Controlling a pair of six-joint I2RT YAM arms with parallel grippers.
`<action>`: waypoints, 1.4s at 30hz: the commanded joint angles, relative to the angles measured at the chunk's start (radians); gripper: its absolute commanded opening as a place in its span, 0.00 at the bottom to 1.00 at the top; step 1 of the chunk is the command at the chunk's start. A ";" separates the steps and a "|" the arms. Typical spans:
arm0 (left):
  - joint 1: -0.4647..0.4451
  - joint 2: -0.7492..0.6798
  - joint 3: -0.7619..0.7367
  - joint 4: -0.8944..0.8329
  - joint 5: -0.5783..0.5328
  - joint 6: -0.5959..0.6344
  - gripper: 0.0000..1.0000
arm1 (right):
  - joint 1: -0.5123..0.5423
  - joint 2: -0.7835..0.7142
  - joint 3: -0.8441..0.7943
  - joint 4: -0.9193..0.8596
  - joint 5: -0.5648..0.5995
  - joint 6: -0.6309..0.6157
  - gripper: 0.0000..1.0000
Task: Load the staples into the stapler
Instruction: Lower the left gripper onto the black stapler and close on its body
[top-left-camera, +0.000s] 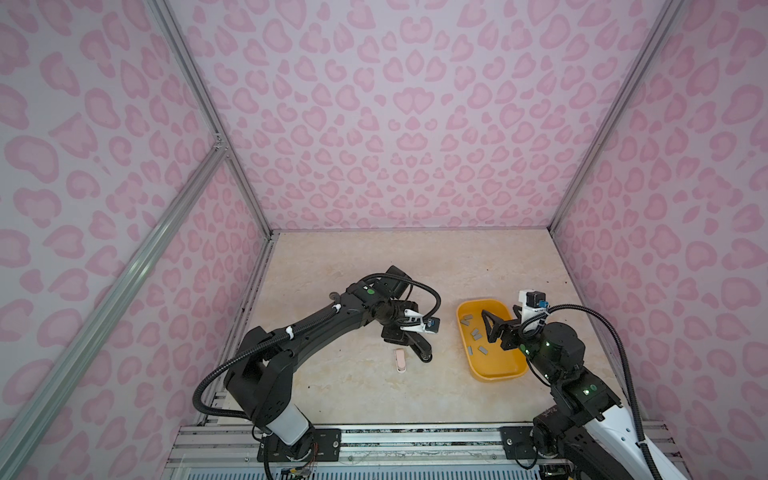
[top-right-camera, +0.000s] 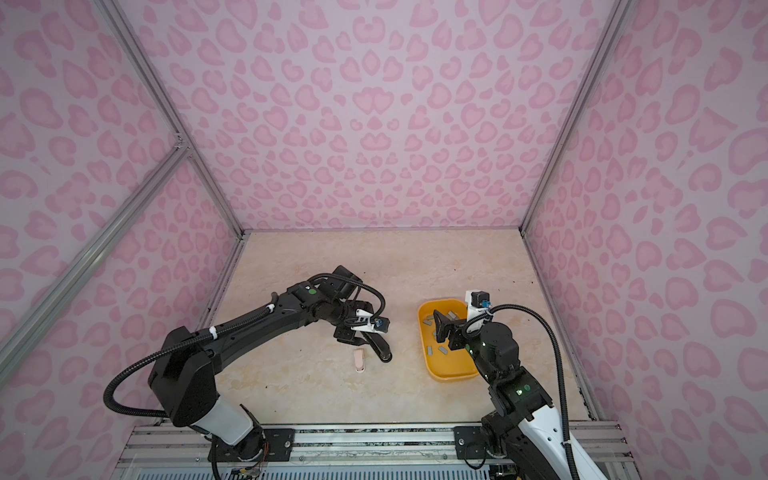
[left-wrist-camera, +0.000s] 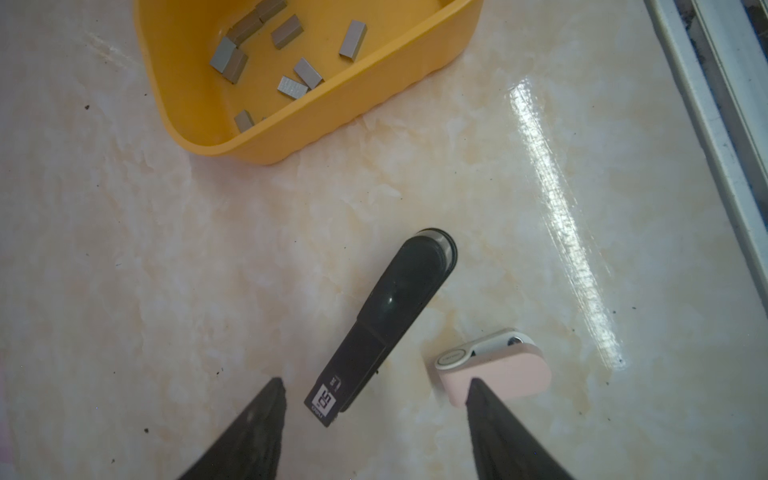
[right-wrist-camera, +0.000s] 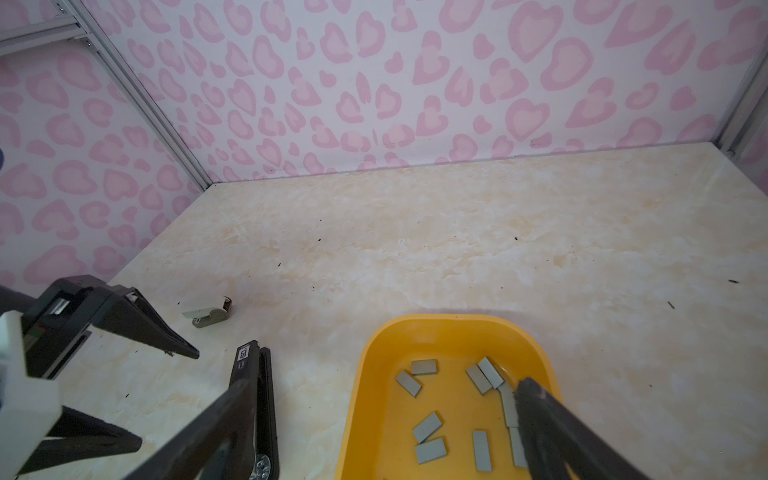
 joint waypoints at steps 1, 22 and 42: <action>-0.025 0.035 0.032 -0.044 -0.018 0.064 0.70 | -0.003 0.008 -0.008 0.010 0.016 -0.007 0.98; -0.126 0.227 0.157 -0.104 -0.136 0.080 0.69 | -0.018 0.089 0.002 0.032 0.025 -0.013 0.98; -0.144 0.335 0.202 -0.123 -0.177 0.104 0.59 | -0.025 0.098 0.000 0.038 0.022 -0.011 0.98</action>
